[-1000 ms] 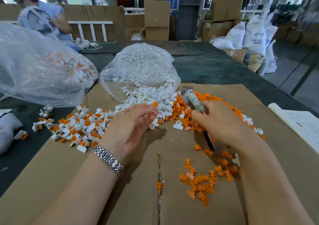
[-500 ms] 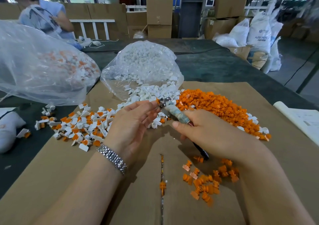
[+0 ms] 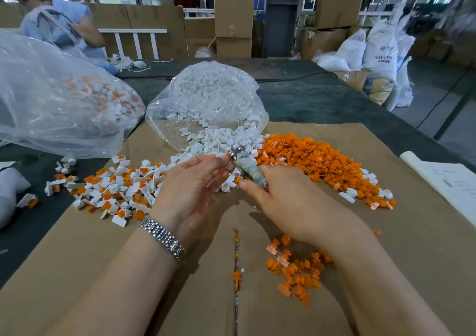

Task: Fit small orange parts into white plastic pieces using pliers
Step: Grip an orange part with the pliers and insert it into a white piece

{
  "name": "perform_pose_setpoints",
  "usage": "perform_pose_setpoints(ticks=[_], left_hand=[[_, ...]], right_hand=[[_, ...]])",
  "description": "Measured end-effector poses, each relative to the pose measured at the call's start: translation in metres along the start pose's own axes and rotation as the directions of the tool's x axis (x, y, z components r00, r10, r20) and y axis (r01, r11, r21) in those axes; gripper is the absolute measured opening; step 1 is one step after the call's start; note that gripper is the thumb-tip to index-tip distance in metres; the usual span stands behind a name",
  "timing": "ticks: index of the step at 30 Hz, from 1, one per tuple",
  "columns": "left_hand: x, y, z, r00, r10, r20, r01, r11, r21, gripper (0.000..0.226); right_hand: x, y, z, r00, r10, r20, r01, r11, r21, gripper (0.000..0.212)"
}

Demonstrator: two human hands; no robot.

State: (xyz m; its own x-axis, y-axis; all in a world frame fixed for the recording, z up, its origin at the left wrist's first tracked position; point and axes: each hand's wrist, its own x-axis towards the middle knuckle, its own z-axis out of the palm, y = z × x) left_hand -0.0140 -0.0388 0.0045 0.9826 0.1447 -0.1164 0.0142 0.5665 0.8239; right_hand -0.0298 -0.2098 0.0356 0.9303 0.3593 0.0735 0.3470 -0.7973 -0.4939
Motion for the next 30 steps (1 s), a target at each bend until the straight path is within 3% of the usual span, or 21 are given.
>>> perform_pose_setpoints(ticks=[11,13,16,18,23,27,30], left_hand=[[-0.004,-0.002,0.001,0.999,-0.030,-0.045,0.031,0.999,0.030,0.016],[-0.006,0.001,0.002,0.998,-0.051,-0.045,0.054,0.997,0.057,0.006],[-0.010,0.005,0.002,1.000,0.010,-0.030,-0.007,0.996,0.087,0.016],[-0.012,0.008,0.002,0.997,0.077,-0.031,-0.071,0.986,0.150,0.017],[-0.010,0.008,-0.001,0.983,0.182,-0.029,-0.161,0.922,0.354,0.019],[-0.014,0.008,0.003,0.978,0.208,0.024,-0.200,0.892,0.405,0.017],[-0.015,0.010,0.002,0.972,0.230,0.038,-0.222,0.867,0.447,0.012]], right_hand=[[0.006,0.001,0.009,0.999,0.018,-0.039,-0.022,0.993,-0.112,0.040],[0.005,0.000,0.007,1.000,0.020,-0.016,-0.021,0.999,-0.047,0.043],[0.002,0.002,-0.003,0.998,0.056,0.042,-0.062,0.985,0.161,0.057],[0.002,0.008,-0.011,0.993,0.113,0.021,-0.115,0.972,0.205,0.056],[0.012,0.037,-0.013,0.947,0.290,-0.137,-0.295,0.955,-0.017,0.035],[0.017,0.048,-0.004,0.904,0.377,-0.202,-0.421,0.871,-0.254,0.050],[0.020,0.047,0.002,0.897,0.396,-0.194,-0.440,0.834,-0.333,0.060]])
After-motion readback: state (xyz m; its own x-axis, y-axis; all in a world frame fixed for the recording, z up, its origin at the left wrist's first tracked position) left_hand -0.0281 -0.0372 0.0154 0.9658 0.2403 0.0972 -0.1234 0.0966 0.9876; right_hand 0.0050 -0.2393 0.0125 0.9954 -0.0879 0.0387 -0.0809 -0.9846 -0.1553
